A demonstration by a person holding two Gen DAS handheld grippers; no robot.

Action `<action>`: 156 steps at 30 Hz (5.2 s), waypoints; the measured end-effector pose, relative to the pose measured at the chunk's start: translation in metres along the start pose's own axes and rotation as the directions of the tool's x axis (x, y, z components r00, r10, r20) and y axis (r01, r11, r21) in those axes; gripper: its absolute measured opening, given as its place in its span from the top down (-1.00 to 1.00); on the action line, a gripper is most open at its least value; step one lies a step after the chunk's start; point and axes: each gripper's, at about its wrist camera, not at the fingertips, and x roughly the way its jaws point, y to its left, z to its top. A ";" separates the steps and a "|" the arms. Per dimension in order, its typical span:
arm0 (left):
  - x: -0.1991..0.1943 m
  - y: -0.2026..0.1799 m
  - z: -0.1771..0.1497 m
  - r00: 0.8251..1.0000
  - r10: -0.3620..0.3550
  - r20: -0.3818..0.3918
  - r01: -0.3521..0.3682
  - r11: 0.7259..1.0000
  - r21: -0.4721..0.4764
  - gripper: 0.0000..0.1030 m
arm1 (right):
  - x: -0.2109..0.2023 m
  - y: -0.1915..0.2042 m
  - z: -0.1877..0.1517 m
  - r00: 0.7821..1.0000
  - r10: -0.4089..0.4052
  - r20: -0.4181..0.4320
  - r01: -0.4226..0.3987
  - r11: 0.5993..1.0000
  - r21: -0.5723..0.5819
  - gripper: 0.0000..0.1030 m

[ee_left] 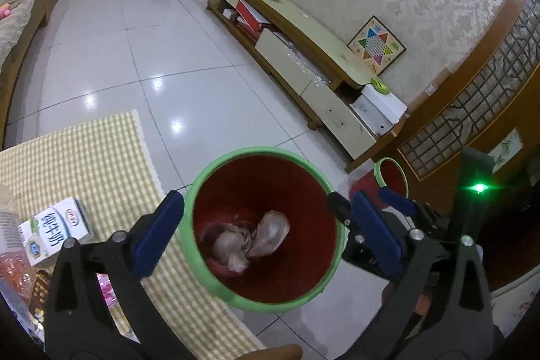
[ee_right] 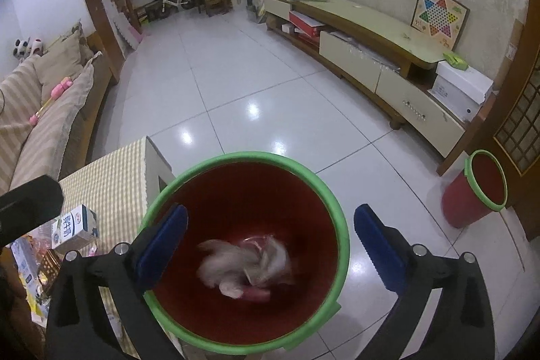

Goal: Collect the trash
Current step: 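Carry both items over the green bin and open both tools to drop them, then return to table, grasp crumpled paper with left tool while right grasps foil ball, then carry paper and foil ball to the bin and release both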

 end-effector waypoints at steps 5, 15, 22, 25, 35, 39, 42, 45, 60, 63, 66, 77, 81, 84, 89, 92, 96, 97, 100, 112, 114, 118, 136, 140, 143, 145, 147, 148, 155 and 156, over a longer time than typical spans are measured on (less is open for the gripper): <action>-0.028 0.008 -0.007 0.995 0.092 0.036 -0.093 0.995 0.031 -0.89 | -0.008 0.008 -0.004 1.000 0.028 0.009 -0.028 1.000 -0.009 -0.86; -0.101 0.032 -0.041 0.970 0.218 0.106 -0.228 0.969 0.094 -0.89 | -0.036 0.054 -0.026 0.996 0.080 0.028 -0.078 0.994 -0.078 -0.86; -0.155 0.076 -0.088 0.948 0.296 0.120 -0.299 0.954 0.010 -0.90 | -0.045 0.107 -0.051 0.990 0.139 -0.007 -0.138 0.978 -0.156 -0.86; -0.175 0.102 -0.108 0.938 0.330 0.108 -0.326 0.944 -0.051 -0.90 | -0.048 0.133 -0.069 0.984 0.174 -0.035 -0.177 0.964 -0.200 -0.86; -0.229 0.183 -0.175 0.892 0.447 0.069 -0.424 0.879 -0.217 -0.90 | -0.044 0.194 -0.124 0.972 0.200 -0.123 -0.230 0.913 -0.338 -0.86; -0.240 0.211 -0.202 0.871 0.491 0.032 -0.462 0.838 -0.292 -0.89 | -0.037 0.200 -0.139 0.971 0.185 -0.150 -0.228 0.906 -0.357 -0.86; -0.245 0.229 -0.222 0.872 0.490 0.000 -0.461 0.820 -0.338 -0.90 | -0.032 0.202 -0.146 0.970 0.175 -0.169 -0.226 0.906 -0.358 -0.86; -0.248 0.239 -0.239 0.877 0.480 -0.033 -0.460 0.816 -0.350 -0.90 | -0.029 0.203 -0.150 0.969 0.170 -0.177 -0.225 0.905 -0.362 -0.86; -0.215 0.253 -0.254 0.855 0.477 -0.204 -0.518 0.790 -0.328 -0.89 | -0.003 0.196 -0.157 0.953 0.159 -0.257 -0.240 0.914 -0.327 -0.86; -0.212 0.259 -0.258 0.851 0.473 -0.226 -0.524 0.780 -0.341 -0.88 | 0.003 0.197 -0.160 0.949 0.155 -0.274 -0.244 0.912 -0.330 -0.86; -0.209 0.264 -0.259 0.858 0.458 -0.235 -0.514 0.782 -0.353 -0.63 | 0.010 0.199 -0.161 0.941 0.158 -0.298 -0.254 0.913 -0.320 -0.79; -0.212 0.268 -0.260 0.882 0.411 -0.232 -0.471 0.791 -0.391 0.11 | 0.020 0.200 -0.163 0.921 0.165 -0.353 -0.283 0.906 -0.315 0.04; -0.216 0.260 -0.256 0.887 0.413 -0.207 -0.462 0.806 -0.371 0.13 | 0.014 0.196 -0.159 0.922 0.173 -0.345 -0.284 0.911 -0.301 0.12; -0.222 0.256 -0.255 0.898 0.402 -0.179 -0.440 0.817 -0.372 0.13 | 0.004 0.196 -0.156 0.927 0.186 -0.327 -0.290 0.907 -0.306 0.13; -0.235 0.248 -0.253 0.919 0.377 -0.116 -0.391 0.838 -0.381 0.13 | -0.016 0.200 -0.153 0.928 0.229 -0.295 -0.321 0.892 -0.318 0.13; -0.240 0.239 -0.251 0.924 0.373 -0.087 -0.377 0.845 -0.379 0.13 | -0.021 0.201 -0.151 0.926 0.246 -0.285 -0.334 0.887 -0.319 0.13; -0.245 0.231 -0.248 0.924 0.376 -0.064 -0.372 0.849 -0.375 0.13 | -0.027 0.198 -0.149 0.926 0.259 -0.275 -0.341 0.886 -0.313 0.13; -0.246 0.229 -0.246 0.923 0.380 -0.061 -0.374 0.850 -0.371 0.13 | -0.028 0.197 -0.148 0.926 0.264 -0.271 -0.343 0.887 -0.309 0.13; -0.246 0.224 -0.241 0.921 0.385 -0.055 -0.378 0.854 -0.358 0.13 | -0.032 0.195 -0.142 0.928 0.271 -0.257 -0.343 0.891 -0.298 0.13; -0.216 0.184 -0.187 0.946 0.322 -0.017 -0.316 0.914 -0.253 0.13 | -0.040 0.167 -0.114 0.942 0.281 -0.185 -0.319 0.920 -0.227 0.13; -0.207 0.175 -0.173 0.952 0.306 -0.009 -0.299 0.926 -0.230 0.13 | -0.042 0.159 -0.106 0.947 0.276 -0.162 -0.306 0.928 -0.213 0.13; -0.188 0.156 -0.146 0.965 0.264 0.003 -0.259 0.948 -0.185 0.12 | -0.044 0.134 -0.089 0.959 0.257 -0.122 -0.275 0.947 -0.167 0.13; -0.050 0.043 -0.037 0.998 0.026 -0.058 -0.025 0.999 0.029 0.12 | -0.032 0.009 -0.039 0.991 0.128 -0.047 -0.122 0.987 0.107 0.13; -0.026 0.026 -0.024 0.996 -0.004 -0.087 0.006 0.999 0.032 0.12 | -0.028 -0.002 -0.035 0.992 0.118 -0.051 -0.111 0.985 0.135 0.13; -0.014 0.022 -0.019 0.994 -0.022 -0.103 0.025 0.999 0.029 0.11 | -0.024 -0.006 -0.034 0.992 0.110 -0.059 -0.101 0.985 0.142 0.13; -0.006 0.017 -0.014 0.993 -0.025 -0.114 0.029 0.999 0.028 0.11 | -0.021 -0.007 -0.034 0.992 0.110 -0.066 -0.099 0.984 0.149 0.13; 0.001 0.014 -0.013 0.991 -0.038 -0.128 0.041 0.999 0.022 0.11 | -0.018 -0.010 -0.033 0.992 0.106 -0.072 -0.094 0.984 0.153 0.13; 0.004 0.013 -0.013 0.990 -0.042 -0.133 0.045 0.999 0.019 0.10 | -0.017 -0.011 -0.034 0.991 0.107 -0.075 -0.095 0.983 0.155 0.13; 0.012 0.006 -0.007 0.987 -0.081 -0.136 0.081 0.997 -0.005 -0.19 | -0.014 -0.006 -0.034 0.992 0.093 -0.086 -0.081 0.989 0.127 -0.04; 0.010 0.005 -0.005 0.988 -0.091 -0.127 0.090 0.996 -0.013 -0.28 | -0.014 -0.006 -0.034 0.992 0.092 -0.086 -0.081 0.989 0.125 -0.09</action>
